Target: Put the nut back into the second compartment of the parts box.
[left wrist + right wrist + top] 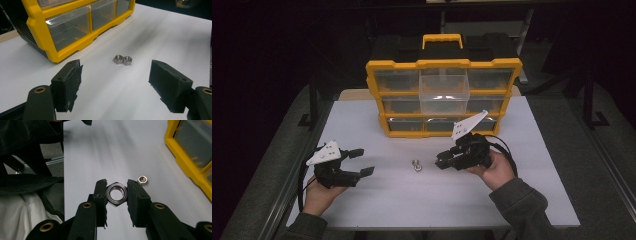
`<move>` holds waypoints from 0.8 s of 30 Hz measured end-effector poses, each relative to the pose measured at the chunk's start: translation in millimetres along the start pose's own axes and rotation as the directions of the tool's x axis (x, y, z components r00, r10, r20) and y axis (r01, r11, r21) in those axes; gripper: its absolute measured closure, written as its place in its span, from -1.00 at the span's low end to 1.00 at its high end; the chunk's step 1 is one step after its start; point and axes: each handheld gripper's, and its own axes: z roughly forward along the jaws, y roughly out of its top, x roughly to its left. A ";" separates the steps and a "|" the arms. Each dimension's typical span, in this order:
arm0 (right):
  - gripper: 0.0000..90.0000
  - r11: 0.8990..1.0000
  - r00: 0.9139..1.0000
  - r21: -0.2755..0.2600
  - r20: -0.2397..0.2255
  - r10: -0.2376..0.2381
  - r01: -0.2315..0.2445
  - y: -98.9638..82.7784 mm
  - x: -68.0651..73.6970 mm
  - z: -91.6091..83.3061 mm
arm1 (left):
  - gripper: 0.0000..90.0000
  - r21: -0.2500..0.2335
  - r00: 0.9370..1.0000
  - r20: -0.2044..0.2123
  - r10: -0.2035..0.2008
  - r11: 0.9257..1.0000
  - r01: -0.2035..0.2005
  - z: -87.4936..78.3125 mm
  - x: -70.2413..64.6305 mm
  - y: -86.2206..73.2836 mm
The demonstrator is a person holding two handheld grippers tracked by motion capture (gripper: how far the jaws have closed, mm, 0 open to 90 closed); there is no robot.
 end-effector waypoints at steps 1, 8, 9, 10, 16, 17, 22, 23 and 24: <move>0.53 1.000 1.000 -0.002 -0.002 -0.005 0.005 2.2 -0.5 -3.7 | -0.43 -0.002 1.000 0.000 -0.002 1.000 0.002 0.4 -0.4 0.0; 0.53 0.999 1.000 -0.035 -0.008 -0.023 0.022 20.0 -1.0 -29.7 | -0.44 0.005 1.000 -0.003 0.000 1.000 0.000 0.1 -0.9 -0.1; 0.53 0.999 1.000 -0.037 -0.011 -0.028 0.027 23.4 -1.4 -33.8 | -0.45 0.009 1.000 -0.004 0.002 1.000 -0.002 -0.3 -0.5 0.0; 0.53 0.999 0.999 -0.037 -0.009 -0.030 0.030 28.0 -1.1 -39.1 | -0.45 0.012 1.000 -0.004 0.004 1.000 -0.004 -0.6 -0.2 0.0; 0.53 0.999 0.999 -0.033 -0.009 -0.030 0.030 48.3 -0.1 -59.6 | -0.45 0.013 1.000 -0.011 0.015 1.000 -0.014 -1.3 0.7 0.2; 0.53 0.999 0.999 -0.033 -0.010 -0.030 0.030 51.4 0.2 -62.1 | -0.46 0.014 1.000 -0.010 0.014 1.000 -0.013 -1.4 0.8 0.4; 0.53 0.998 0.999 -0.029 -0.004 -0.054 0.054 64.9 -0.8 -73.4 | -0.47 0.018 1.000 -0.011 0.016 1.000 -0.016 -0.9 0.5 0.3; 0.53 0.997 0.998 -0.035 -0.005 -0.062 0.062 67.5 -1.3 -75.5 | -0.47 0.017 1.000 -0.011 0.015 1.000 -0.015 -0.8 0.5 0.3; 0.53 0.997 0.998 -0.036 -0.004 -0.066 0.065 70.2 -1.8 -77.6 | -0.47 0.018 1.000 -0.012 0.017 1.000 -0.016 -0.9 0.5 0.4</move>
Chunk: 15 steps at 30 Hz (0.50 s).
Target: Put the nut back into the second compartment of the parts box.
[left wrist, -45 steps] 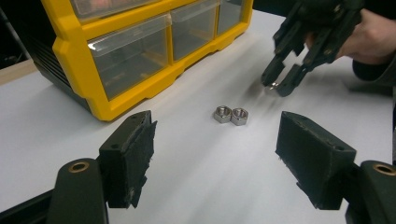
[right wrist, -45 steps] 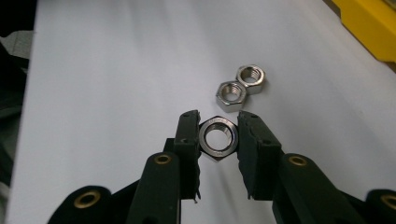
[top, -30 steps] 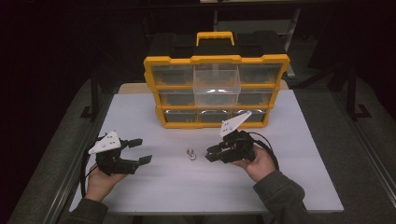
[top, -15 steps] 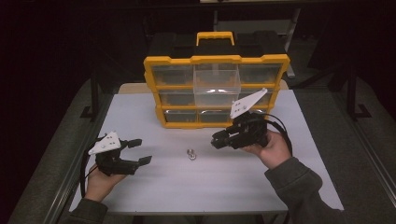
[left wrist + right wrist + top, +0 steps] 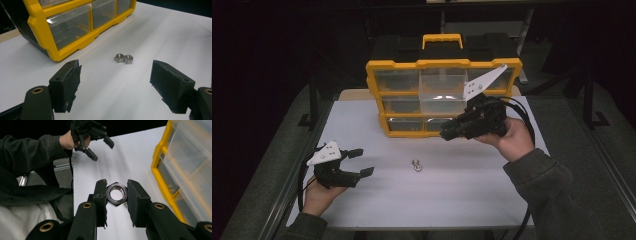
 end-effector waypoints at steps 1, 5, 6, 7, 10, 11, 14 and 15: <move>0.53 1.000 1.000 -0.002 -0.001 0.002 -0.002 2.9 -0.4 -2.0 | -0.48 0.000 1.000 0.000 -0.001 1.000 0.001 0.0 0.0 0.0; 0.53 1.000 1.000 -0.011 -0.003 0.003 -0.003 14.2 -4.0 -9.7 | -0.49 -0.003 1.000 -0.003 -0.001 1.000 0.001 0.4 -0.2 0.2; 0.53 1.000 1.000 -0.013 -0.002 0.005 -0.005 18.2 -5.0 -11.9 | -0.49 -0.001 1.000 -0.003 0.001 1.000 -0.001 0.5 -0.2 0.1; 0.53 1.000 1.000 -0.013 -0.002 -0.001 0.001 20.5 -6.0 -13.2 | -0.49 0.009 1.000 -0.004 0.005 1.000 -0.005 0.2 -0.2 0.3; 0.53 1.000 1.000 -0.012 0.002 -0.012 0.012 30.9 -9.0 -17.5 | -0.50 0.007 1.000 -0.003 0.005 1.000 -0.005 0.5 0.0 0.2; 0.53 1.000 1.000 -0.014 0.001 -0.009 0.009 34.2 -10.1 -18.7 | -0.50 0.006 1.000 -0.003 0.004 1.000 -0.004 0.4 0.0 0.2; 0.53 1.000 1.000 -0.008 0.013 -0.012 0.012 44.3 -14.3 -23.1 | -0.50 0.004 1.000 -0.003 0.004 1.000 -0.004 0.0 0.3 0.3; 0.53 1.000 1.000 -0.011 0.015 -0.012 0.012 47.6 -15.8 -25.0 | -0.50 0.004 1.000 -0.003 0.002 1.000 -0.002 -0.1 0.4 0.3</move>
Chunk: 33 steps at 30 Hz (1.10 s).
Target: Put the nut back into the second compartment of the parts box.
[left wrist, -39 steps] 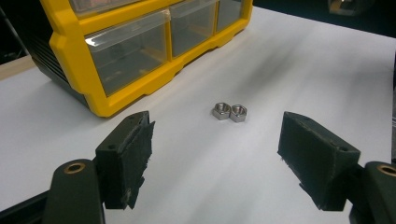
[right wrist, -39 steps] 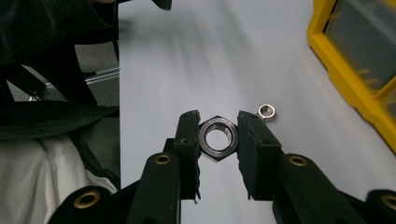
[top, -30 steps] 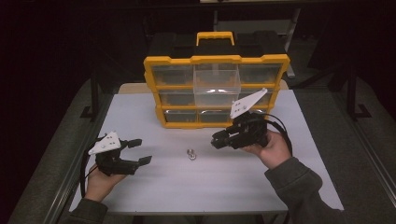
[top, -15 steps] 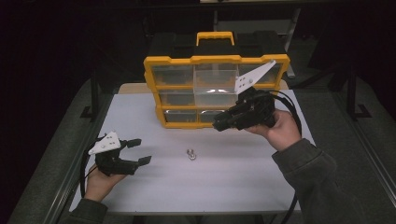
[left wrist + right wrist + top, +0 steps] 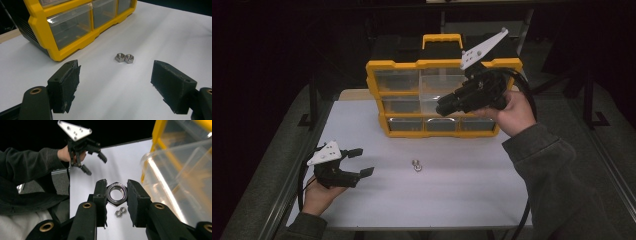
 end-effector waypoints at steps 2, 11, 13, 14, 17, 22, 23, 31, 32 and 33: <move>0.53 1.000 1.000 -0.002 0.014 -0.006 0.006 7.7 -4.1 -4.1 | -0.50 -0.001 1.000 0.001 0.000 1.000 0.000 0.0 0.0 -0.2; 0.53 0.999 0.996 0.026 0.090 0.020 -0.022 26.9 -30.8 -9.6 | -0.50 0.000 1.000 0.005 -0.009 1.000 0.009 0.2 -0.5 -0.1; 0.53 0.999 0.994 0.022 0.101 0.039 -0.041 28.1 -36.7 -9.0 | -0.50 -0.005 1.000 0.005 -0.012 1.000 0.012 0.2 -0.1 -0.4; 0.53 0.998 0.993 0.020 0.100 0.058 -0.061 28.6 -38.8 -8.3 | -0.50 0.000 1.000 0.004 -0.003 1.000 0.003 0.2 0.4 -0.4; 0.53 0.996 0.989 0.046 0.128 0.075 -0.081 28.5 -47.4 -3.6 | -0.50 0.000 1.000 0.005 0.004 1.000 -0.004 0.5 0.2 0.0; 0.53 0.994 0.986 0.076 0.155 0.067 -0.080 25.6 -59.4 5.1 | -0.50 -0.010 1.000 0.005 0.000 1.000 0.000 0.1 0.6 -0.1; 0.53 0.993 0.985 0.081 0.156 0.068 -0.081 25.5 -60.4 6.3 | -0.50 -0.011 1.000 0.004 -0.001 1.000 0.001 -0.3 0.7 0.0; 0.48 0.992 0.981 0.076 0.173 0.087 -0.101 23.5 -64.5 6.3 | -0.50 -0.007 1.000 0.001 0.008 1.000 -0.008 -0.5 0.4 0.3; 0.49 0.992 0.980 0.071 0.177 0.087 -0.100 23.3 -64.1 4.4 | -0.50 -0.008 1.000 0.001 0.005 1.000 -0.005 -0.3 0.4 0.3; 0.49 0.993 0.980 0.066 0.181 0.086 -0.100 22.8 -63.3 1.9 | -0.50 0.001 1.000 0.001 0.007 1.000 -0.007 -1.0 0.8 0.5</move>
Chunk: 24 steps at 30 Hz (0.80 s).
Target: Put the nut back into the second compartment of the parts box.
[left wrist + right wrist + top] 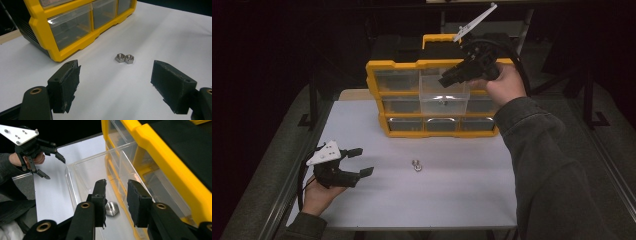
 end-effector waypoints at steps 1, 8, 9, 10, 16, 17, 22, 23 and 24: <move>0.50 1.000 1.000 -0.006 0.002 0.004 -0.004 -0.9 0.4 -2.8 | -0.50 -0.004 1.000 0.000 0.000 1.000 0.000 0.2 0.2 -0.1; 0.49 0.999 1.000 -0.032 0.018 0.011 -0.011 -11.9 9.8 -26.9 | -0.50 -0.006 1.000 0.003 -0.007 1.000 0.007 0.7 -0.7 -0.2; 0.48 0.999 1.000 -0.037 0.015 0.016 -0.015 -14.6 11.3 -30.3 | -0.50 -0.005 1.000 0.005 -0.009 1.000 0.009 1.1 -0.8 0.0; 0.47 0.999 1.000 -0.043 0.014 0.014 -0.013 -18.2 12.9 -33.7 | -0.50 -0.002 1.000 0.004 -0.004 1.000 0.004 1.2 -0.8 0.2; 0.43 0.997 1.000 -0.071 0.026 -0.005 0.006 -33.7 27.0 -47.7 | -0.50 -0.002 1.000 0.002 0.001 1.000 -0.001 1.5 -0.9 0.4; 0.43 0.997 1.000 -0.075 0.023 -0.010 0.012 -37.3 28.9 -48.7 | -0.50 -0.004 1.000 0.003 -0.005 1.000 0.005 1.4 -1.2 0.2; 0.38 0.997 1.000 -0.074 0.014 -0.002 0.003 -59.3 37.0 -47.2 | -0.50 -0.006 1.000 0.002 -0.004 1.000 0.004 0.3 -0.3 0.5; 0.39 0.997 1.000 -0.080 0.012 0.002 -0.001 -65.7 39.3 -45.5 | -0.50 -0.008 1.000 0.003 -0.004 1.000 0.004 0.3 -0.2 0.6; 0.37 0.997 1.000 -0.081 0.006 0.006 -0.005 -69.4 40.3 -44.0 | -0.50 -0.009 1.000 0.003 -0.005 1.000 0.005 0.2 -0.4 0.8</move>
